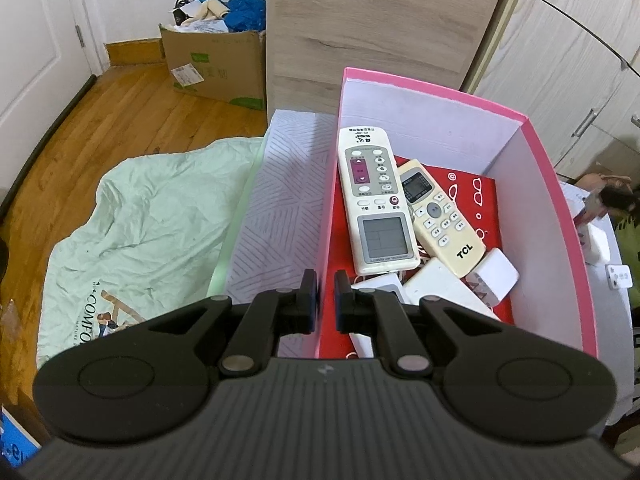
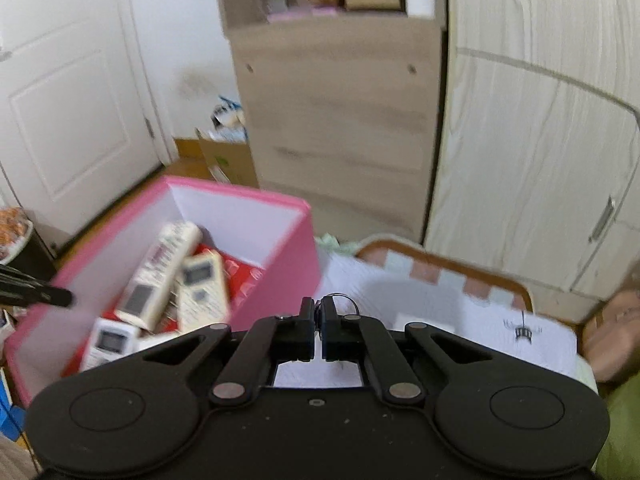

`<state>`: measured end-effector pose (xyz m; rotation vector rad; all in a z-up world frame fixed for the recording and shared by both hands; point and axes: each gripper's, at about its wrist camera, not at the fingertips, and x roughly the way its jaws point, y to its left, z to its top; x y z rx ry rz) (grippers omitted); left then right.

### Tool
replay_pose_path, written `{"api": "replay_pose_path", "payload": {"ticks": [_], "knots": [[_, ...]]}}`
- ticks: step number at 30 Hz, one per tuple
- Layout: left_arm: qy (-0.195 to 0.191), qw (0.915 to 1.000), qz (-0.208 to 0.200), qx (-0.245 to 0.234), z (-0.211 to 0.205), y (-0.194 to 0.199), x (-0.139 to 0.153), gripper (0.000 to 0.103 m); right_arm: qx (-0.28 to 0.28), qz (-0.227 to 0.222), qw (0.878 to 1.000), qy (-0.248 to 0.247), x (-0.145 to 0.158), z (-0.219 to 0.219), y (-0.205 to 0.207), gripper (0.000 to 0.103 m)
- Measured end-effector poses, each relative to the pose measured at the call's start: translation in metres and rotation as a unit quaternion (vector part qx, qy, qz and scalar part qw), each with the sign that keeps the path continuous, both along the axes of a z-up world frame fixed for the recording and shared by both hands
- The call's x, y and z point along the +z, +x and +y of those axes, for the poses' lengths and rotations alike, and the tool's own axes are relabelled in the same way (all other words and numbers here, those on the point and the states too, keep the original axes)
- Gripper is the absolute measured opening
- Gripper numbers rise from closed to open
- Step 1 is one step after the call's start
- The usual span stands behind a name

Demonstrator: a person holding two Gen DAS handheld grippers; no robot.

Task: Organize rigid objects
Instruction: 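Grasp the keys with the right gripper and lift them, then carry the silver keys into the pink box and open the right gripper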

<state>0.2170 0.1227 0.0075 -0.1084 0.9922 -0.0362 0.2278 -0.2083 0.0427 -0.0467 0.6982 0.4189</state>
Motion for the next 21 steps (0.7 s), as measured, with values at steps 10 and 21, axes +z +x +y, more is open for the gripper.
{"api": "replay_pose_path", "payload": {"ticks": [10, 21], "knots": [[0.013, 0.9999, -0.003, -0.007, -0.005, -0.001, -0.001, 0.007, 0.101, -0.025, 0.989, 0.108, 0.05, 0.04, -0.032, 0.004], [0.005, 1.0, 0.0, -0.003, -0.006, 0.0, -0.001, 0.007, 0.161, 0.118, 0.97, 0.14, -0.005, 0.121, -0.01, 0.004]]}}
